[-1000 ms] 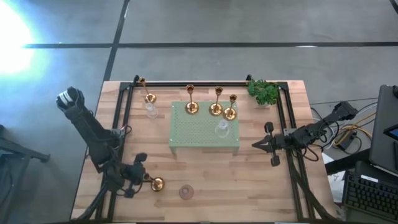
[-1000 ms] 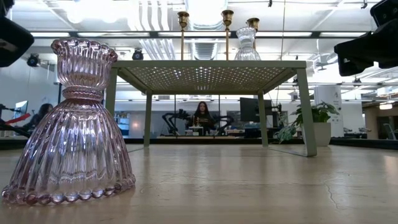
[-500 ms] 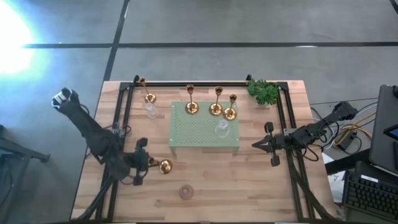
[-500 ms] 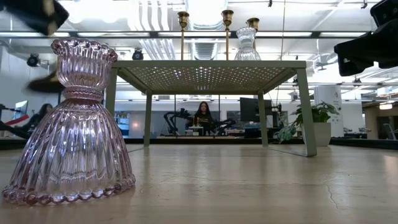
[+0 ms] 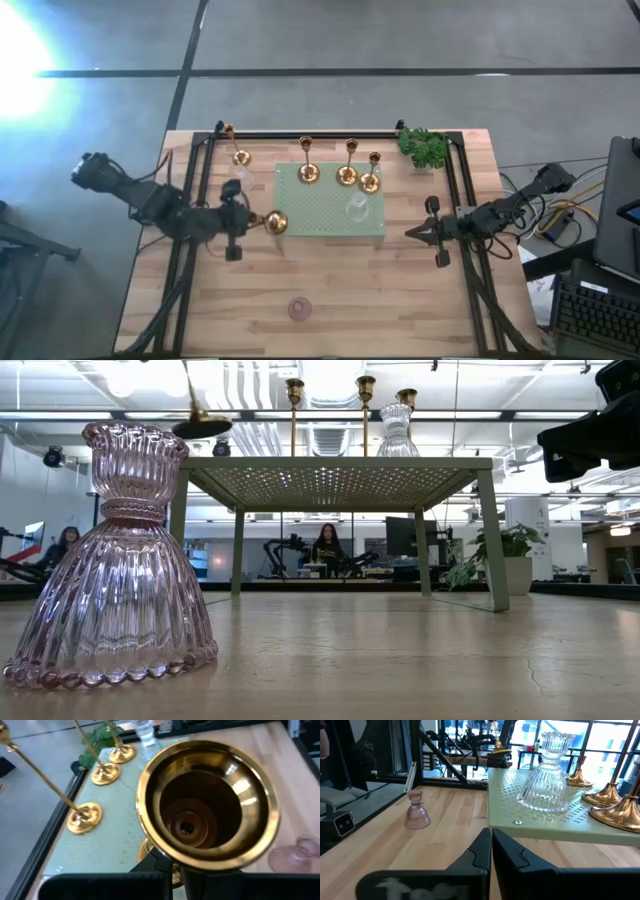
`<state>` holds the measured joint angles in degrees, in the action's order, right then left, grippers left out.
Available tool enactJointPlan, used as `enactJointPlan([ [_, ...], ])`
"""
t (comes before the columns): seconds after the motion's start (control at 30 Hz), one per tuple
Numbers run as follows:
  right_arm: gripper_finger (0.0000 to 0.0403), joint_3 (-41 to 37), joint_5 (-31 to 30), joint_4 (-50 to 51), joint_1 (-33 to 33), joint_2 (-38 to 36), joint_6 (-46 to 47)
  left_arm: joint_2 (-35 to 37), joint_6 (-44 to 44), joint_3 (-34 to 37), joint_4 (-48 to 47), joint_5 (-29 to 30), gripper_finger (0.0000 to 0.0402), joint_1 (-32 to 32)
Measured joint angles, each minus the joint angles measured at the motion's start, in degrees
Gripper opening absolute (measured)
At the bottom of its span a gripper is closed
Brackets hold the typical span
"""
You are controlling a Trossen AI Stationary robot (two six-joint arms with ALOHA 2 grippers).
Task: Pick & Place candle stick holders
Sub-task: Put the gold candle stand on the shelf
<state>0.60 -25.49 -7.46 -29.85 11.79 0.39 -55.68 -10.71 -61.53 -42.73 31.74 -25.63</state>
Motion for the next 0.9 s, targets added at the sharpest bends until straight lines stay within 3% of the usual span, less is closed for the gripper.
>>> enactJointPlan([
  [0.53,0.0009,0.0,0.0,0.0,0.0,0.0,-0.01,-2.32,12.17,-5.46,-0.12,-21.33,0.0018,31.16],
  [0.63,0.0009,0.0,0.01,0.0,0.01,0.0,0.0,-3.89,12.66,-5.86,-0.15,-25.33,0.0018,34.49],
  [0.9,0.0009,0.0,0.02,0.0,0.0,0.0,0.01,-9.88,15.1,-7.69,0.09,-29.37,0.0018,38.45],
])
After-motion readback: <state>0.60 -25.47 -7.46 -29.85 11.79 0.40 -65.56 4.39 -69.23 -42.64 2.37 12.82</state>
